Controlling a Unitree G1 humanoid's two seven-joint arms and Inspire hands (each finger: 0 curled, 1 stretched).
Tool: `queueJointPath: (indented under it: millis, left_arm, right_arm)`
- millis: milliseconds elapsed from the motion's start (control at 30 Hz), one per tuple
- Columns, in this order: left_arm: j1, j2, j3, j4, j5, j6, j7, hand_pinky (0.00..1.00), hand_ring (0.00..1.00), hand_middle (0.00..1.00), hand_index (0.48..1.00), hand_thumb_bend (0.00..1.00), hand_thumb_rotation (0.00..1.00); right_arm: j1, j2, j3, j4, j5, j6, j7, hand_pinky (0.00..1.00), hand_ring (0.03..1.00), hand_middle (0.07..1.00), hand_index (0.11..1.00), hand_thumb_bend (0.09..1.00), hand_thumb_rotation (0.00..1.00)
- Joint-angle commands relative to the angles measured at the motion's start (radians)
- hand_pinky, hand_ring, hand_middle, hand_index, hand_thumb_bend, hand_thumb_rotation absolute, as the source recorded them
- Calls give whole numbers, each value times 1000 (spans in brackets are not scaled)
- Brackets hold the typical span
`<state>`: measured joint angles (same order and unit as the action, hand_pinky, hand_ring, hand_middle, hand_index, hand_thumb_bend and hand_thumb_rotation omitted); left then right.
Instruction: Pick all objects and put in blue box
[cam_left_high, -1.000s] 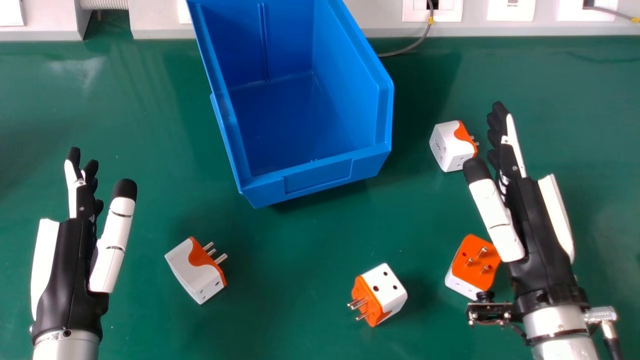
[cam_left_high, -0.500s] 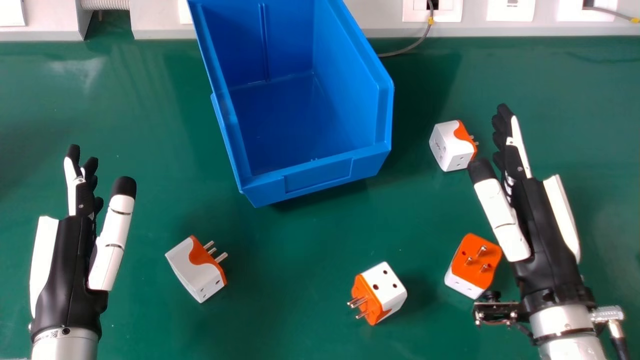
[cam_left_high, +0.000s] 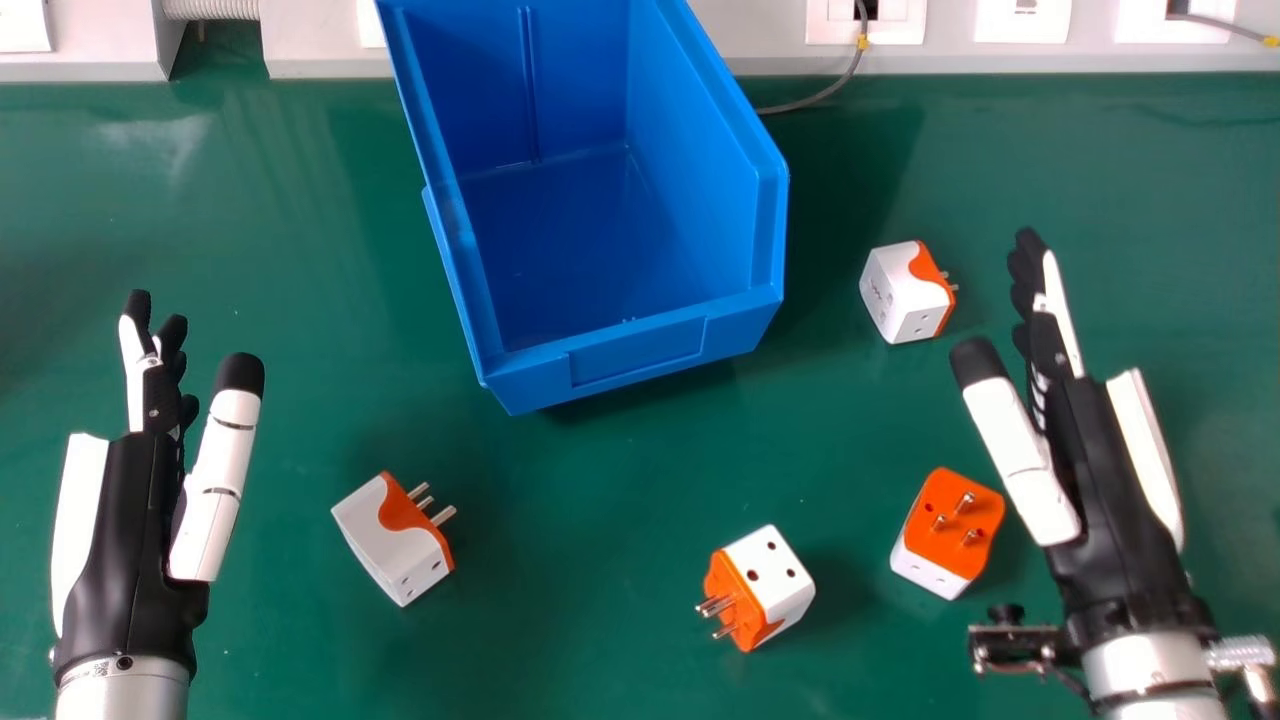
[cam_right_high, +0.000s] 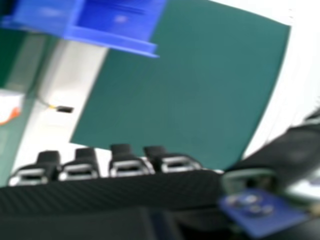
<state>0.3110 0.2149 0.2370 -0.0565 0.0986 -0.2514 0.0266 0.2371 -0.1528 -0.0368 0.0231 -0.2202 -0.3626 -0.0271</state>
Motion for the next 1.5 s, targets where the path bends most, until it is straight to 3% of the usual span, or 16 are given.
queueJointPath:
  millis: [0,100,367,733,1000,1267,1467]
  left_arm:
    - [-1,8,5,-17,-1,-18,-2,962,1000,1000,1000,511,1000]
    - [1,10,6,-21,3,-13,-4,962,1000,1000,1000,514,1000]
    - [-6,16,7,-4,15,-19,2,963,1000,1000,1000,536,1000]
    - [-14,20,10,-1,5,-22,-8,963,1000,1000,997,523,1000]
    - [-21,22,12,7,1,-29,-11,962,1000,1000,998,520,1000]
    - [-38,26,13,45,14,-49,3,962,1000,1000,997,520,1000]
    - [-41,28,16,46,20,-52,7,957,1000,1000,997,539,1000]
  right_arm:
    - [27,-14,-8,-51,-29,3,-20,1000,1000,1000,1000,486,1000]
    - [74,-29,-1,-62,-62,-6,-18,1000,1000,1000,1000,502,1000]
    - [102,-83,-1,-27,-134,-15,-31,1000,1000,1000,1000,542,1000]
    - [104,-119,23,-25,-223,47,-26,1000,1000,1000,1000,583,986]
    - [89,-134,30,-79,-215,147,25,980,1000,1000,1000,604,871]
    - [38,-162,56,-81,-246,250,72,972,1000,1000,1000,625,758]
    - [6,-184,79,-53,-279,316,85,981,1000,1000,1000,637,697]
